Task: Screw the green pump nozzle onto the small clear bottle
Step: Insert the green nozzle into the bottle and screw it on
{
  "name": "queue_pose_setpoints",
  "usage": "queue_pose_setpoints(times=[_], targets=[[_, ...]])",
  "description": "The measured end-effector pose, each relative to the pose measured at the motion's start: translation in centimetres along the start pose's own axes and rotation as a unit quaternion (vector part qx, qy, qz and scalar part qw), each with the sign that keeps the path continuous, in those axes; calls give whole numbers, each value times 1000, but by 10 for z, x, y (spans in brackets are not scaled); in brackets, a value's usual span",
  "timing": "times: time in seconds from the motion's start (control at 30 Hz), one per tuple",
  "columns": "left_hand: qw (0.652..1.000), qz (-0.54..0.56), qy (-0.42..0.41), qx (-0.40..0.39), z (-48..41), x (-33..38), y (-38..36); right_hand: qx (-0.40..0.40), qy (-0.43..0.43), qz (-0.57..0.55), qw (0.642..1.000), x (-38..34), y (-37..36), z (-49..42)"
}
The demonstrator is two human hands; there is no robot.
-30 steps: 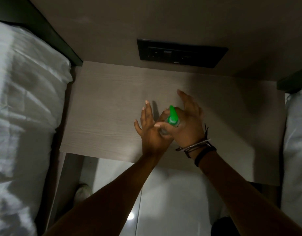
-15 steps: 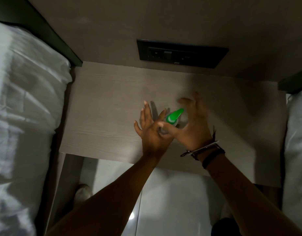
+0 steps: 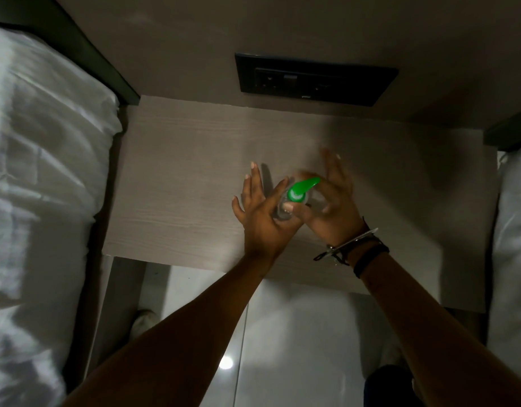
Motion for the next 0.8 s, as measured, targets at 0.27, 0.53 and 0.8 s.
queue_pose_setpoints(times=[0.27,0.53,0.8], targets=[[999,-26,25,11,2,0,-1,92,-9,59,994,-10,5,4],[1000,8,24,15,4,3,0,38,12,18,999,-7,2,4],[999,-14,33,21,4,4,1,47,-3,28,999,-6,-1,2]])
Point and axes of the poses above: each hand's wrist, its own z-axis away from the middle knuckle, its own y-axis out of the back of the hand, x = y × z, the point moved 8 cm from there along -z, towards the middle knuckle, and after that the axes turned 15 degrees about x, right-handed, at the moved point
